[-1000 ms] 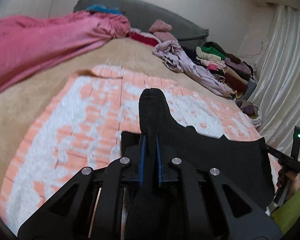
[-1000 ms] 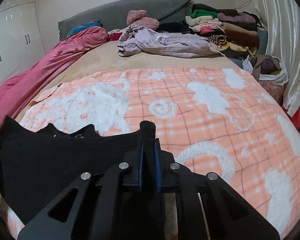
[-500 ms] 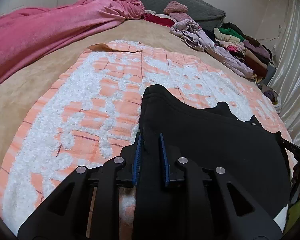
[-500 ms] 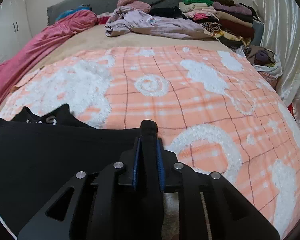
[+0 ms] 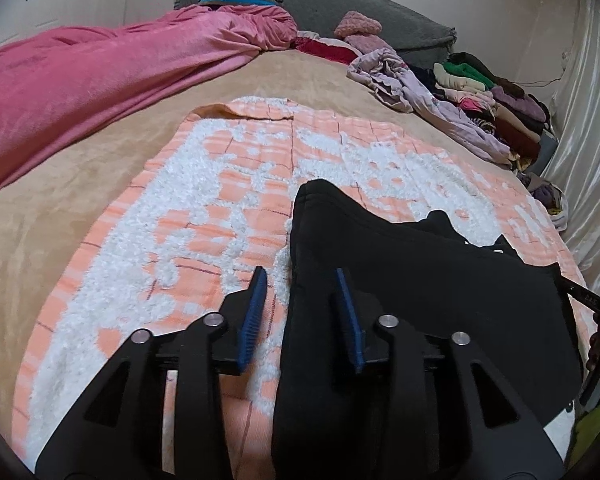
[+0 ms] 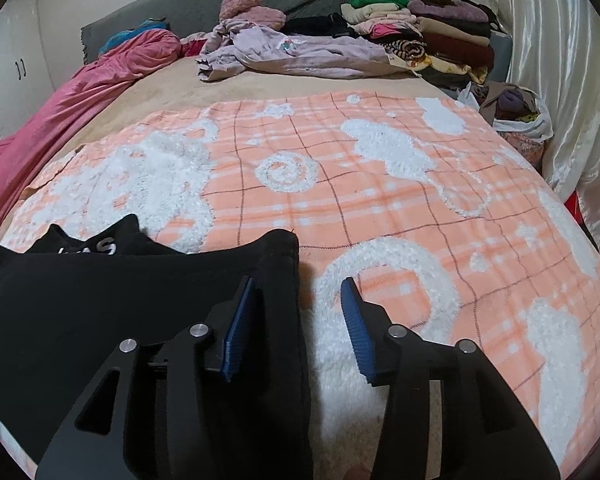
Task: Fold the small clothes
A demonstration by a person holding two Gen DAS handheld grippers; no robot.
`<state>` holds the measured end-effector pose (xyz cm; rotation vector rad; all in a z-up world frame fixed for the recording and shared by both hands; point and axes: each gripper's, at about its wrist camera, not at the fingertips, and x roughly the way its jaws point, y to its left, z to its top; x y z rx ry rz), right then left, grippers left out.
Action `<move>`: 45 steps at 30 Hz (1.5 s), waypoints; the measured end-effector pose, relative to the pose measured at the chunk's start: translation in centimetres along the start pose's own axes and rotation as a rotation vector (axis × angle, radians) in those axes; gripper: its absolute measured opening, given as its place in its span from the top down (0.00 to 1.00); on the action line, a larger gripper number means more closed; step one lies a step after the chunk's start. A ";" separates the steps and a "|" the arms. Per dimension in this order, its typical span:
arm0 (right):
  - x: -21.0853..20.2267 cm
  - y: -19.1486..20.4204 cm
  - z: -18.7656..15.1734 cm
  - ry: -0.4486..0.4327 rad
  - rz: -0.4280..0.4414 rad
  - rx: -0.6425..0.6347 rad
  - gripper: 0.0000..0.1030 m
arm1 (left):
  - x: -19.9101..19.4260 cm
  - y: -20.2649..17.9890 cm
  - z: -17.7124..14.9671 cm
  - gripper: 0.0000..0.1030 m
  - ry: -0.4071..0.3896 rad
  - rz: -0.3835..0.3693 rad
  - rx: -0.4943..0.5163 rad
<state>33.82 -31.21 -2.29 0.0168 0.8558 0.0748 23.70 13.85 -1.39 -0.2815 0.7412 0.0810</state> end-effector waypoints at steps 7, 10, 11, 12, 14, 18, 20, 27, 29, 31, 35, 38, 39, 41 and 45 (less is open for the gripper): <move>-3.2 0.4 -0.9 -0.048 0.044 -0.005 0.52 | -2.1 -0.2 0.1 0.64 -0.027 0.003 -0.001; -4.5 0.8 -1.4 -0.066 0.061 -0.013 0.50 | -3.0 -0.5 0.1 0.60 -0.041 -0.001 0.005; -4.9 0.9 -1.5 -0.073 0.068 -0.015 0.50 | -3.2 -0.6 0.0 0.59 -0.044 -0.001 0.007; -5.4 1.1 -1.8 -0.080 0.077 -0.016 0.49 | -3.5 -0.8 0.0 0.58 -0.047 -0.001 0.010; -6.4 1.4 -2.2 -0.089 0.093 -0.022 0.48 | -3.9 -0.9 -0.2 0.56 -0.050 -0.002 0.010; -8.1 2.1 -3.2 -0.108 0.119 -0.038 0.48 | -4.5 -1.0 -0.4 0.54 -0.054 -0.007 0.011; -8.8 2.4 -3.7 -0.116 0.130 -0.042 0.48 | -4.8 -1.2 -0.7 0.53 -0.054 -0.005 0.020; -10.3 3.6 -6.4 -0.109 0.157 -0.079 0.48 | -5.8 -2.4 -1.9 0.49 -0.052 -0.012 0.068; -10.5 4.0 -7.1 -0.103 0.154 -0.090 0.48 | -6.0 -2.7 -2.3 0.48 -0.046 -0.011 0.087; -10.6 4.5 -7.9 -0.099 0.151 -0.105 0.48 | -6.3 -2.8 -2.6 0.48 -0.048 -0.012 0.096; -10.9 5.5 -9.0 -0.094 0.147 -0.135 0.48 | -6.8 -3.1 -3.3 0.47 -0.043 -0.013 0.116; -11.1 5.8 -9.5 -0.091 0.151 -0.143 0.48 | -6.8 -3.1 -3.9 0.46 -0.030 -0.016 0.127; -11.1 5.8 -9.6 -0.089 0.154 -0.144 0.48 | -6.8 -3.1 -4.1 0.46 -0.026 -0.016 0.130; -11.1 6.0 -9.8 -0.083 0.158 -0.143 0.48 | -6.8 -3.1 -4.5 0.46 -0.015 -0.011 0.137; -10.6 6.3 -10.0 -0.062 0.164 -0.153 0.48 | -6.3 -3.1 -5.2 0.46 0.019 -0.002 0.151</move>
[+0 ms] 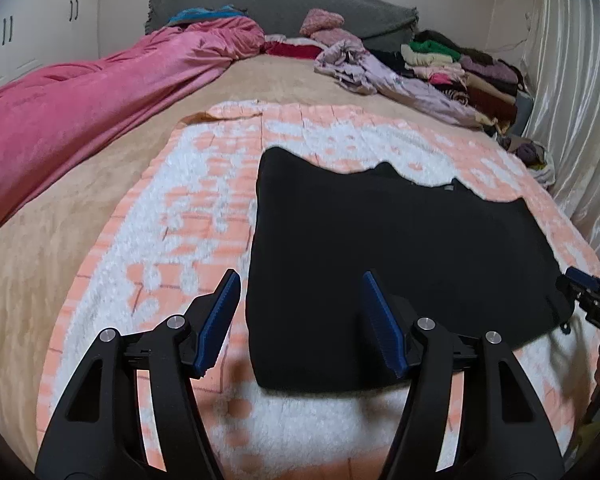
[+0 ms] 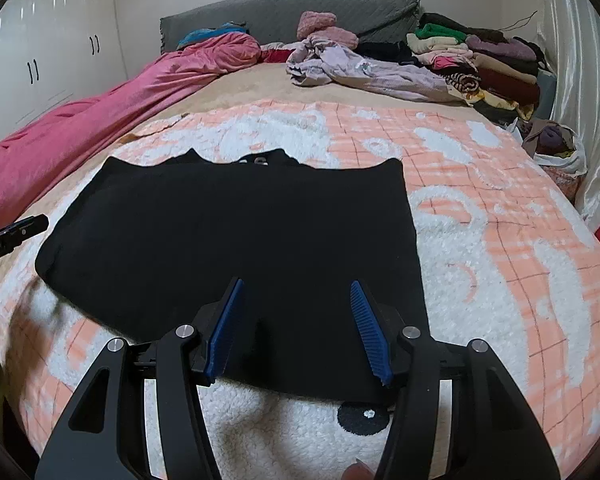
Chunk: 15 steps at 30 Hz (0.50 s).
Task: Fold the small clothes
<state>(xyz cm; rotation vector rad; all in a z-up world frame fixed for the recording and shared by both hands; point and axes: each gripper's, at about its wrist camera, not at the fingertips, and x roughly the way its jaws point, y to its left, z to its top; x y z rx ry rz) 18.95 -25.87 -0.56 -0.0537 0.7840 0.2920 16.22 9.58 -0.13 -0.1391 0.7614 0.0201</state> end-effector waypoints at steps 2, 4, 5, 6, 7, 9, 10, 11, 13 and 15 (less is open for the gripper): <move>0.4 -0.2 -0.1 0.018 -0.003 0.009 0.48 | 0.6 0.0 -0.5 0.46 0.041 0.015 0.006; 1.2 -0.8 -0.5 0.054 -0.003 0.029 0.48 | 1.6 0.1 -1.1 0.46 0.090 0.034 0.016; 1.5 -1.1 -0.7 0.067 -0.008 0.041 0.48 | 2.0 0.2 -1.3 0.46 0.107 0.042 0.018; 2.0 -1.4 -1.0 0.083 -0.010 0.049 0.48 | 2.3 0.4 -1.6 0.44 0.118 0.043 0.017; 2.2 -1.6 -1.3 0.089 -0.008 0.050 0.48 | 2.4 0.5 -1.8 0.43 0.126 0.042 0.014; 2.4 -1.8 -1.6 0.089 -0.009 0.050 0.48 | 2.6 0.6 -2.1 0.42 0.138 0.043 0.023; 2.4 -1.8 -1.7 0.087 -0.010 0.047 0.48 | 2.7 0.7 -2.2 0.42 0.140 0.042 0.020; 2.4 -1.8 -1.7 0.085 -0.010 0.047 0.48 | 2.7 0.8 -2.2 0.42 0.143 0.039 0.016; 2.6 -1.8 -1.8 0.087 -0.013 0.052 0.48 | 2.7 0.9 -2.3 0.41 0.144 0.037 0.011; 2.5 -1.7 -1.8 0.086 -0.021 0.049 0.48 | 2.5 0.8 -2.3 0.42 0.135 0.034 0.013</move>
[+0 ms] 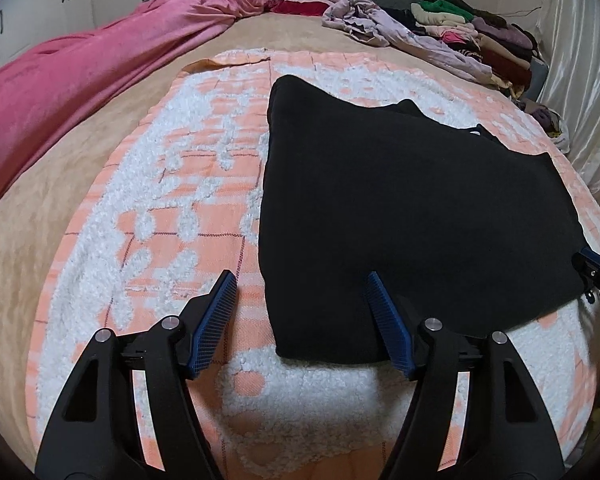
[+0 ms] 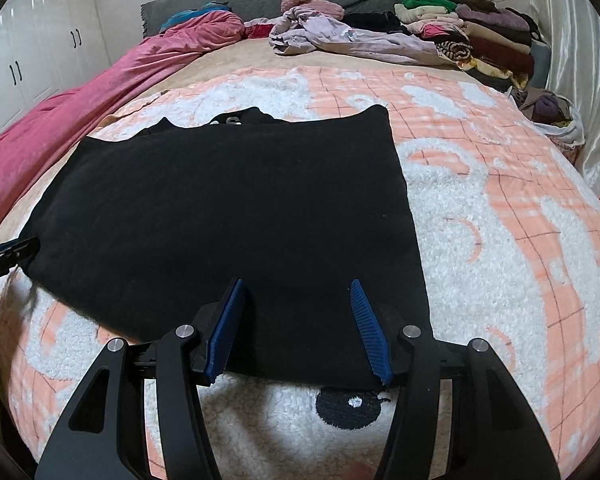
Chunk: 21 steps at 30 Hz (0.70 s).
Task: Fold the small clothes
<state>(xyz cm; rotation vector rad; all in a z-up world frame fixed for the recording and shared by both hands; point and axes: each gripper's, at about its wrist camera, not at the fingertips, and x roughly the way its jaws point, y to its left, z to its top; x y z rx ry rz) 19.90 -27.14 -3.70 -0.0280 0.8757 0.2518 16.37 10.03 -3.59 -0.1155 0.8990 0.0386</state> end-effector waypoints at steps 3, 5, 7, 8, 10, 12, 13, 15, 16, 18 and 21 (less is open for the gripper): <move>-0.6 0.0 0.2 -0.009 0.004 0.012 0.48 | -0.5 -0.1 0.0 0.42 -0.017 -0.011 0.005; -1.2 0.0 0.2 -0.019 0.010 0.023 0.43 | -0.9 -0.3 0.0 0.42 -0.029 -0.019 0.008; -1.8 0.0 0.2 -0.028 0.017 0.033 0.39 | -1.3 -0.4 0.1 0.42 -0.040 -0.022 0.012; -2.1 0.1 0.2 -0.033 0.020 0.034 0.39 | -1.5 -0.4 0.0 0.42 -0.047 -0.025 0.014; -2.7 0.4 0.2 -0.045 0.020 0.027 0.37 | -1.9 -0.5 0.0 0.42 -0.057 -0.025 0.014; -3.3 0.7 0.2 -0.057 0.019 0.021 0.32 | -2.3 -0.4 -0.1 0.40 -0.068 -0.027 0.012; -3.6 0.9 0.3 -0.063 0.021 0.020 0.31 | -2.4 -0.4 -0.1 0.39 -0.071 -0.028 0.010; -4.2 1.2 0.3 -0.075 0.021 0.014 0.28 | -2.8 -0.3 -0.2 0.37 -0.080 -0.032 0.005; -4.4 1.4 0.3 -0.079 0.021 0.011 0.26 | -2.9 -0.2 -0.2 0.37 -0.082 -0.032 0.004; -4.8 1.9 0.4 -0.089 0.022 0.002 0.21 | -3.2 -0.1 -0.4 0.33 -0.088 -0.033 0.001; -5.1 3.0 0.3 -0.098 0.027 -0.022 0.21 | -3.5 0.3 -0.5 0.30 -0.094 -0.031 -0.006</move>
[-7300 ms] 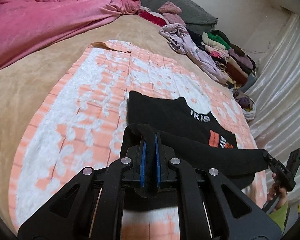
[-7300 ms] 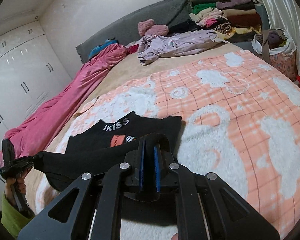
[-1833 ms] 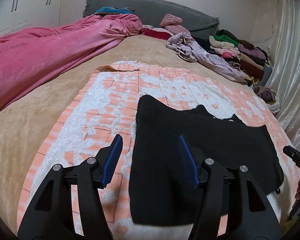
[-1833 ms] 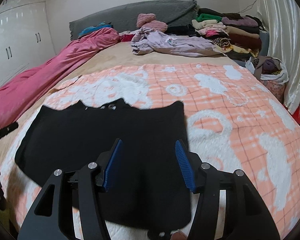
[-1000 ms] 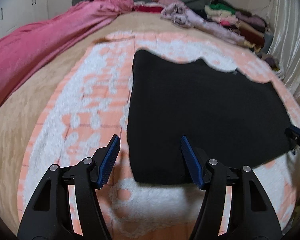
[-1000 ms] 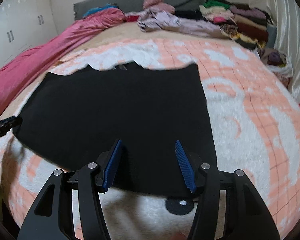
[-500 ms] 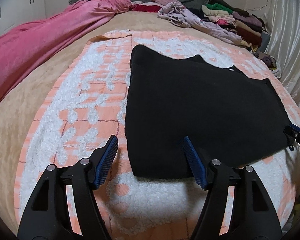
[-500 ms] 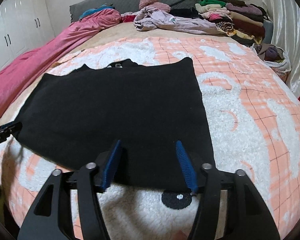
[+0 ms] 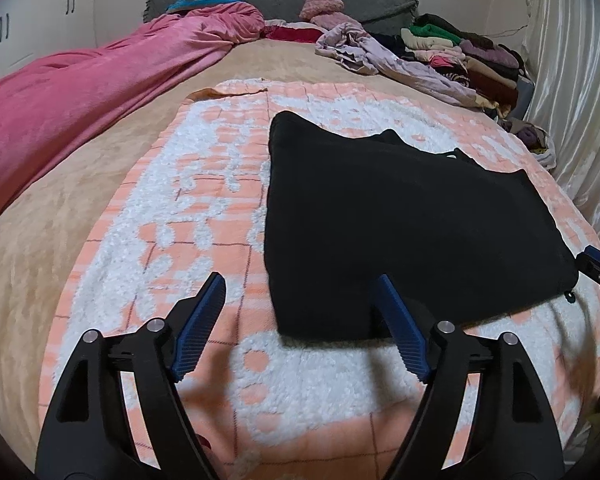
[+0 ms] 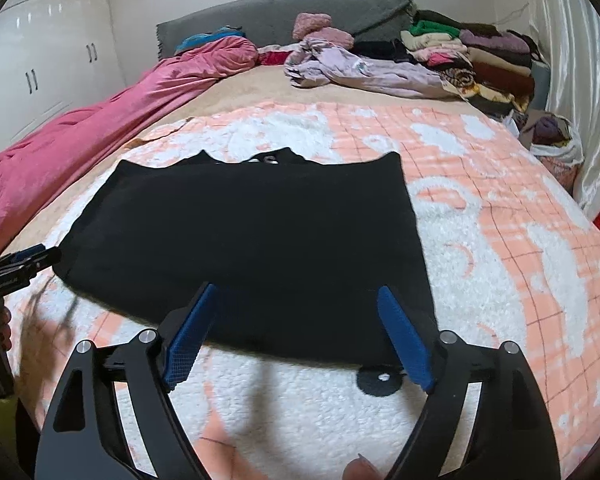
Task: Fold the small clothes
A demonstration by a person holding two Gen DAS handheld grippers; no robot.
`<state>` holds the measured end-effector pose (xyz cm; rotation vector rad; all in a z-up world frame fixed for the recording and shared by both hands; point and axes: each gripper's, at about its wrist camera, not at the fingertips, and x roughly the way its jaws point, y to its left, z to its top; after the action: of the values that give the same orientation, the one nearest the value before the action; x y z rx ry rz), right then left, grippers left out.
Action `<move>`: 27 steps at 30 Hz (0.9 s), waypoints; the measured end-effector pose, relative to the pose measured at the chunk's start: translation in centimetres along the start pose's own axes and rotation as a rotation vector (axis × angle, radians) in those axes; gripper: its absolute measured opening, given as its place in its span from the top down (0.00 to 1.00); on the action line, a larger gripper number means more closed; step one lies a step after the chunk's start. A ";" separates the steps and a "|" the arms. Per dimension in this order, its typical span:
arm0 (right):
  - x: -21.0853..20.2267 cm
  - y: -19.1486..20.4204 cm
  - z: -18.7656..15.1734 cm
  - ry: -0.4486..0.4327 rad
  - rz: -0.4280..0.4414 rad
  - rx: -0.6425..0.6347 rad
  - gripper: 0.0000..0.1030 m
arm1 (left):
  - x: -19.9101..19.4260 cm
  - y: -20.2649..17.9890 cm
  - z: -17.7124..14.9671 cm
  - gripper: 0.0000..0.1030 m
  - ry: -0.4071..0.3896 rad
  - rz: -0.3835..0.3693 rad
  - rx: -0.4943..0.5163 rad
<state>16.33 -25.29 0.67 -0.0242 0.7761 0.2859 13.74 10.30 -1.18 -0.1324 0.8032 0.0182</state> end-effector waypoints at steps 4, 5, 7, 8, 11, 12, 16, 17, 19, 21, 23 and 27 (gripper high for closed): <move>-0.1 1.6 0.0 -0.005 0.020 -0.030 0.21 | -0.4 0.7 -0.1 0.25 -0.009 0.006 -0.018; -0.2 2.2 0.0 -0.006 0.027 -0.042 0.21 | -0.4 0.8 -0.1 0.24 -0.011 0.007 -0.022; -0.1 3.2 0.1 -0.010 0.039 -0.064 0.19 | -0.6 1.2 0.0 0.23 -0.015 0.010 -0.029; -0.1 3.5 0.2 -0.012 0.042 -0.069 0.12 | -0.6 1.3 0.0 0.22 -0.017 0.012 -0.032; -0.1 5.3 0.2 -0.026 0.063 -0.101 0.11 | -0.8 2.0 0.1 0.19 -0.025 0.018 -0.050; 0.0 6.0 0.3 -0.028 0.075 -0.119 0.11 | -0.8 2.2 0.2 0.19 -0.027 0.019 -0.057; 0.7 8.7 0.4 -0.024 0.113 -0.178 0.11 | -0.9 3.4 0.3 0.18 -0.030 0.028 -0.093; 0.9 9.2 0.4 -0.022 0.121 -0.190 0.11 | -0.9 3.8 0.4 0.18 -0.031 0.029 -0.103; 1.4 10.9 0.4 -0.019 0.142 -0.228 0.11 | -0.9 4.2 0.5 0.18 -0.035 0.032 -0.119; 1.8 12.4 0.3 -0.020 0.156 -0.266 0.11 | -1.0 4.8 0.6 0.18 -0.037 0.035 -0.133; 2.0 13.9 0.2 -0.023 0.165 -0.299 0.11 | -0.9 5.4 0.7 0.18 -0.036 0.041 -0.148; 3.0 16.9 -0.1 -0.026 0.182 -0.387 0.11 | -0.8 6.2 0.7 0.18 -0.034 0.065 -0.163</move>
<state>13.86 -8.30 -0.07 -0.3152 0.6888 0.6059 13.27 16.60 -0.77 -0.2598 0.7718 0.1474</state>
